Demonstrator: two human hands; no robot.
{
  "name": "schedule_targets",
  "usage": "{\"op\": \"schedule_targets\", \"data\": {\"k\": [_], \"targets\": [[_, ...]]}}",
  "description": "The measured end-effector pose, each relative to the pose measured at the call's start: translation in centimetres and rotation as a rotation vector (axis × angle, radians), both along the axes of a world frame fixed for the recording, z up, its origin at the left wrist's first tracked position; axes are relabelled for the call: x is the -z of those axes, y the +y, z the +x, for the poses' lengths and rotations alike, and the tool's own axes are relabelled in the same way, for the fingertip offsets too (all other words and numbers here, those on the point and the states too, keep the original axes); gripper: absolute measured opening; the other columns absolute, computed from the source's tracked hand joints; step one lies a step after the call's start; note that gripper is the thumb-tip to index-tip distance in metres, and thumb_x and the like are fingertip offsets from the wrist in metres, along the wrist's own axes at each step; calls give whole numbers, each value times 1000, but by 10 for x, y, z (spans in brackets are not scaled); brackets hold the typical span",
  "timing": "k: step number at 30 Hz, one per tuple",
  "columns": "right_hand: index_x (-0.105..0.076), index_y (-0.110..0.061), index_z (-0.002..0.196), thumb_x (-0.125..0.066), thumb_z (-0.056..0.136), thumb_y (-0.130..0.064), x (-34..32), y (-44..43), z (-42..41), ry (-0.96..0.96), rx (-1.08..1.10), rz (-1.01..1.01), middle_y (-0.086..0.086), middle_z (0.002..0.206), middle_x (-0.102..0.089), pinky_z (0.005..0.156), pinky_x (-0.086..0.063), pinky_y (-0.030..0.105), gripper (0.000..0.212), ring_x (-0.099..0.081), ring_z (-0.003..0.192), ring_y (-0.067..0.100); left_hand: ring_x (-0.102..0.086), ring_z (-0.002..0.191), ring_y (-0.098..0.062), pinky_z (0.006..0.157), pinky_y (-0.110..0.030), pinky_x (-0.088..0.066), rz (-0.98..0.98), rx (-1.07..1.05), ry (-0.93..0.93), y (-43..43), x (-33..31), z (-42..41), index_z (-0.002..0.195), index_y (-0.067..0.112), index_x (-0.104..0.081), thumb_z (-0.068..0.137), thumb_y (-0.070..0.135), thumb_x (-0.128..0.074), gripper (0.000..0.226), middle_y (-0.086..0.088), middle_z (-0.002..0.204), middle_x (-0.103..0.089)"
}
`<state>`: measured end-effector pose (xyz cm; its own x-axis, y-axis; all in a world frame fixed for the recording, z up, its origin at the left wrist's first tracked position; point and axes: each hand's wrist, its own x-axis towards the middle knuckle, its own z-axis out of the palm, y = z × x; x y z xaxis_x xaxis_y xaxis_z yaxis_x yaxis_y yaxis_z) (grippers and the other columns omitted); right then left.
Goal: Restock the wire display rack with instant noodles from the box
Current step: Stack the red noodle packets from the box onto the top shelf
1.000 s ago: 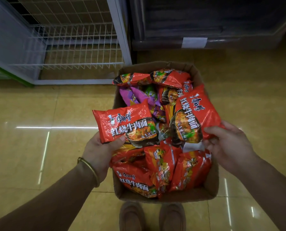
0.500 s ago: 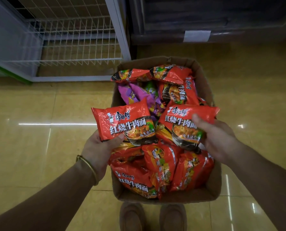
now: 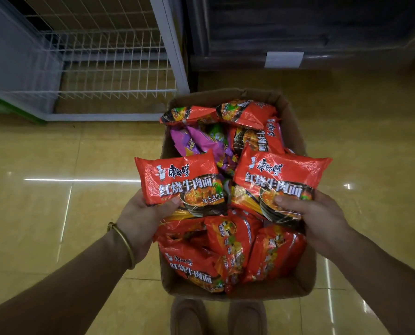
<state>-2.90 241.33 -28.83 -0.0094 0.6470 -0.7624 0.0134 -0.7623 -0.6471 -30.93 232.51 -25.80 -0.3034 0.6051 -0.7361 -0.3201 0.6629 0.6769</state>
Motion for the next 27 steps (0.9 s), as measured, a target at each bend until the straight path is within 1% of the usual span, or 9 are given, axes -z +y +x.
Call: {"op": "schedule_targets", "data": {"k": [5,8,10,12,14,18,22,25,27], "targets": [[-68,-11,112,-78,68,-1,-43,15,7,101,-81,-5,10,101,-77,69,-59,39,46,-75,88,31,-73,94,-31,75,-47,-61,2,47,-56,13,-35,-10,117,20,-64,87,8,-67,33,-8,107,-75],[-67,-9,114,-81,60,-7,-75,31,8,119,-144,23,12,105,-76,81,-55,42,55,-74,92,32,-72,97,-33,73,-48,-61,5,78,-168,22,-66,-18,118,23,-63,81,12,-71,39,-8,109,-74],[-67,-7,116,-87,56,-8,-101,42,8,131,-187,41,13,106,-75,83,-54,42,64,-74,94,33,-71,100,-35,75,-46,-61,35,126,-208,29,-90,-23,121,22,-62,70,21,-81,54,-10,113,-73],[-66,-6,116,-87,56,-7,-130,53,8,136,-223,58,15,106,-75,81,-54,41,63,-74,93,33,-70,102,-35,77,-45,-60,66,179,-207,36,-116,-28,123,21,-60,52,32,-95,80,-11,117,-72],[-66,-6,115,-90,52,-8,-162,62,9,137,-255,72,16,106,-75,79,-55,42,67,-73,93,34,-69,104,-36,77,-44,-60,98,201,-202,43,-144,-30,124,19,-60,39,36,-99,95,-12,118,-71],[-67,-7,113,-102,20,-27,-231,75,9,160,-280,112,17,106,-75,78,-59,43,101,-73,94,34,-69,103,-37,77,-44,-61,167,228,-197,52,-215,-35,123,14,-61,41,33,-98,92,-16,117,-70],[-65,-5,116,-98,35,-14,-313,85,8,190,-330,151,17,106,-75,79,-55,41,89,-74,94,33,-71,99,-37,72,-42,-61,231,238,-182,57,-292,-38,117,14,-66,41,30,-98,83,-17,114,-71],[-66,-2,114,-100,23,-24,-372,91,1,201,-350,216,20,106,-74,76,-60,43,99,-73,95,36,-73,90,-35,68,-43,-62,280,201,-154,59,-350,-41,114,12,-67,67,13,-87,50,-18,112,-72],[-66,-2,115,-97,36,-19,-411,97,-3,204,-373,251,21,106,-74,82,-59,45,87,-72,96,37,-73,89,-35,68,-44,-62,310,182,-122,62,-388,-43,115,13,-66,68,6,-83,50,-18,111,-72]]}}
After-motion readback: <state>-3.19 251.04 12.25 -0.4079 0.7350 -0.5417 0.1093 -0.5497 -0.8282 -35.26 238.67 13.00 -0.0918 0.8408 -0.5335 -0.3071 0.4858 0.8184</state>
